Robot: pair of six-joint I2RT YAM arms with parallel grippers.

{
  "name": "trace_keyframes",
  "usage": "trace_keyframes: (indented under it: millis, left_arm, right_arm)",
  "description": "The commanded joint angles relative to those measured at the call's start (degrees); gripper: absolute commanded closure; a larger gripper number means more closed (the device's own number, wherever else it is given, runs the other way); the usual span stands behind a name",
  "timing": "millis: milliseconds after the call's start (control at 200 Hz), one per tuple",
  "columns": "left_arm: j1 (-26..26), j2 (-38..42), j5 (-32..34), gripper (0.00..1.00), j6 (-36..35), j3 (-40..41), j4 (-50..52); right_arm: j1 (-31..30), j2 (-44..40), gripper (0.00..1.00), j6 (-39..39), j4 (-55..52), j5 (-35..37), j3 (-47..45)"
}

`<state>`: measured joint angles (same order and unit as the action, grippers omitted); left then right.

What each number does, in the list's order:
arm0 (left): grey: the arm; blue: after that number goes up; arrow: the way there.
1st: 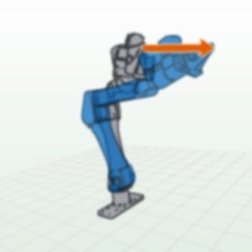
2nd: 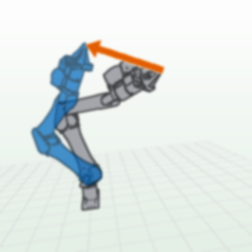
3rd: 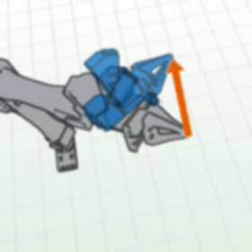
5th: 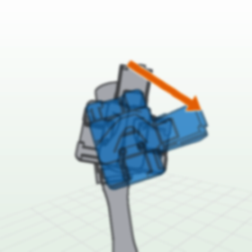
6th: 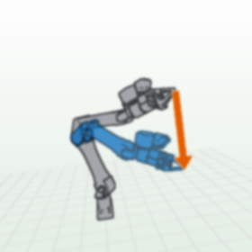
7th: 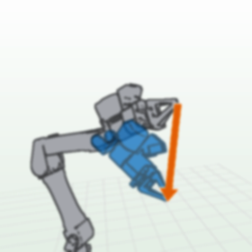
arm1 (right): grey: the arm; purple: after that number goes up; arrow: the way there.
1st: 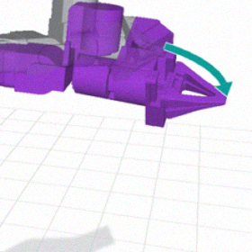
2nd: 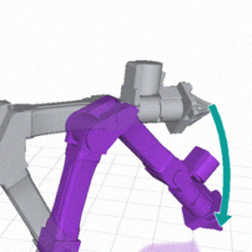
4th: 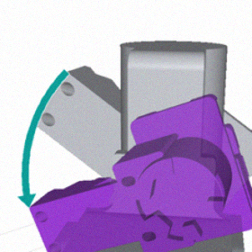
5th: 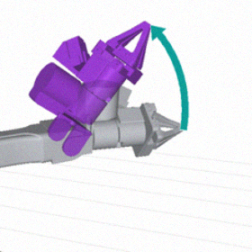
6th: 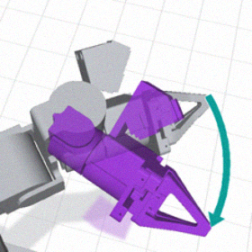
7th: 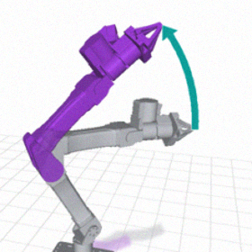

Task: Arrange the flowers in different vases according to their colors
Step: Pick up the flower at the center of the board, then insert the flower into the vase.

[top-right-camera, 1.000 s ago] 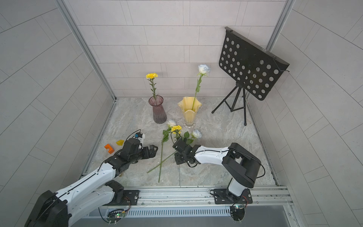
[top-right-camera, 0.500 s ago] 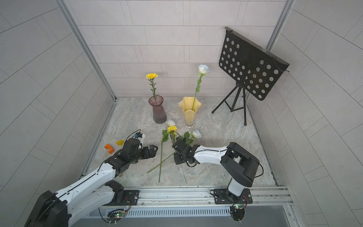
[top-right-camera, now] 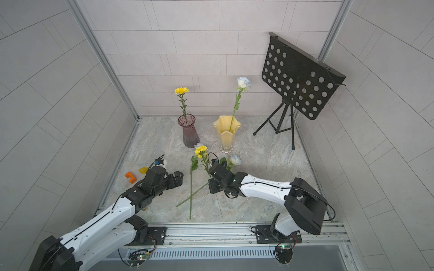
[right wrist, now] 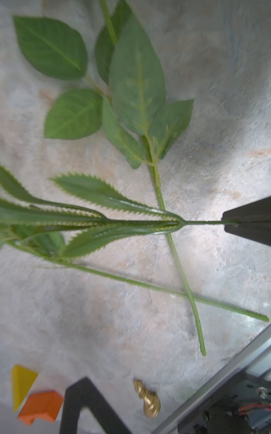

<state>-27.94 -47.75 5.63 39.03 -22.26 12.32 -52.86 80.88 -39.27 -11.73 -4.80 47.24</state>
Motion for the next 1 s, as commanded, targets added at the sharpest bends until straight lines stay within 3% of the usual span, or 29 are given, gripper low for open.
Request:
trace_keyframes:
  millis: [0,160,350,520,735,996]
  left_arm:
    - [-0.3,4.5,13.3,0.0,6.5,-1.1,6.8]
    - [-0.3,12.4,21.6,0.0,12.0,2.5,8.1]
    - [-0.3,23.4,19.6,0.0,8.9,8.1,4.7]
    - [-0.3,32.1,17.0,0.0,5.1,11.3,3.2]
    - [-0.3,36.8,17.0,0.0,3.0,12.4,4.8]
    - [-0.2,29.7,14.2,0.0,0.8,12.0,1.0]
  right_arm:
    - [-0.2,-5.2,1.0,2.1,-2.9,3.8,0.3]
    - [-0.2,-11.0,1.0,4.2,-3.0,7.7,0.8]
    - [0.1,-13.1,1.0,10.2,-1.9,12.4,6.7]
    - [1.0,-11.9,1.0,15.4,6.0,20.0,13.8]
    - [5.7,-1.9,1.0,18.9,17.3,19.9,26.2]
    - [11.0,16.3,1.0,20.9,22.3,18.0,47.2]
